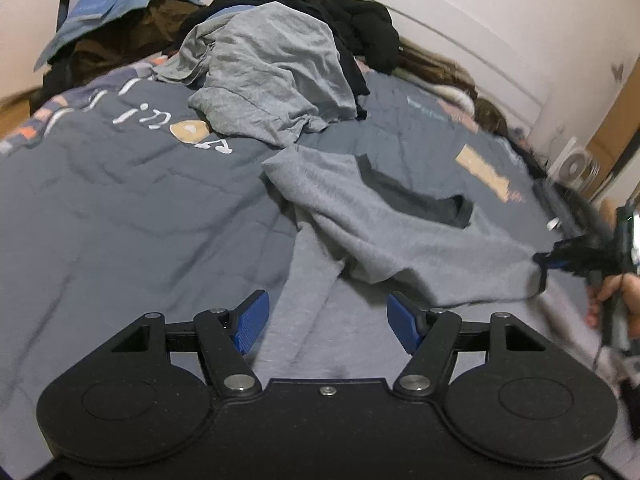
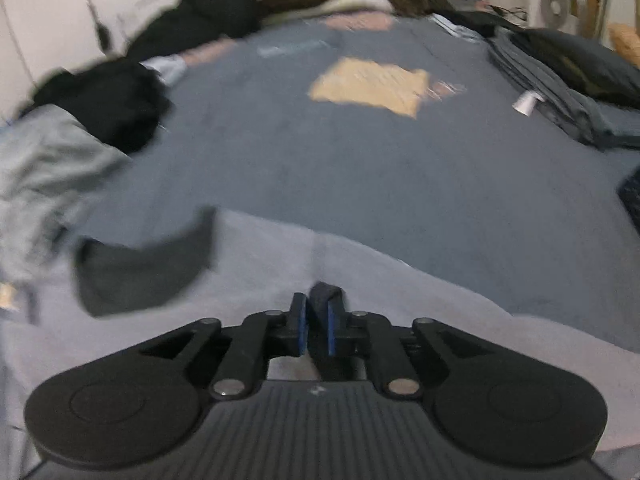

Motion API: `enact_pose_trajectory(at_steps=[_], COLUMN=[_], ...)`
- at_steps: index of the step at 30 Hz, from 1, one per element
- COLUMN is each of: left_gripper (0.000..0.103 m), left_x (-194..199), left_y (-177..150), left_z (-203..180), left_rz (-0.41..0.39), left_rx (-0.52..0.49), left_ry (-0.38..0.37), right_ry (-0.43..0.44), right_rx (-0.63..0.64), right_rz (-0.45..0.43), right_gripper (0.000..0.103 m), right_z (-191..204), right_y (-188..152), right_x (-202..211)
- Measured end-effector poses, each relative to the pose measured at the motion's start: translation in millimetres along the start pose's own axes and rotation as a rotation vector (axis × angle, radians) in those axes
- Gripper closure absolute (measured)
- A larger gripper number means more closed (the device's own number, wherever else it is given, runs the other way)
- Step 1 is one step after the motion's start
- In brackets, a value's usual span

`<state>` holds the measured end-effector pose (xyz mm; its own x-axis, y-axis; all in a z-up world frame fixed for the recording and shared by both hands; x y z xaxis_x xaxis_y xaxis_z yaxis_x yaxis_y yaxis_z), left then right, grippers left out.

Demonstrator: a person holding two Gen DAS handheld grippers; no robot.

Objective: Fold clothes
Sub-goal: 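Fold the held sleeve across the body with the right gripper, release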

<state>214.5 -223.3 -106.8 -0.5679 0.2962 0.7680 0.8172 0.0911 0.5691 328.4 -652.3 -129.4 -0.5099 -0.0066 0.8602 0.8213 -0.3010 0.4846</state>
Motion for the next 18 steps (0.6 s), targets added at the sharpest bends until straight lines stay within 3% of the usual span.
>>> enact_pose_trajectory(at_steps=[4, 9, 15, 18], left_gripper=[0.038, 0.038, 0.038, 0.039], left_x=[-2, -2, -16, -28], left_y=[-2, -6, -14, -19], left_z=[-5, -10, -27, -39], left_rz=[0.008, -0.030, -0.182, -0.231], left_rx=[-0.082, -0.211, -0.406, -0.510], left_ry=[0.066, 0.166, 0.318, 0.362], right_ry=[-0.003, -0.006, 0.145, 0.127], right_rx=[-0.027, 0.020, 0.103, 0.098], right_rz=[-0.030, -0.130, -0.240, -0.202], right_gripper=[0.079, 0.062, 0.044, 0.042], right_z=[-6, 5, 48, 44], right_y=[-14, -16, -60, -71], right_x=[8, 52, 93, 77])
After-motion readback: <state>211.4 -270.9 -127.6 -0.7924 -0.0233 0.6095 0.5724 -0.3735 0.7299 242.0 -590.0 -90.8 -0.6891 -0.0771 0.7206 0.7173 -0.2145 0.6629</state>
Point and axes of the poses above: each gripper's, at about its wrist camera, not at the fingertips, and x roughly against the way its jaws point, z to its left, y to its top, the point moved 5 cm from there along -x, roughly the way its jaws point, and after that the axes turned 9 degrees about z, right-handed, at the moved point
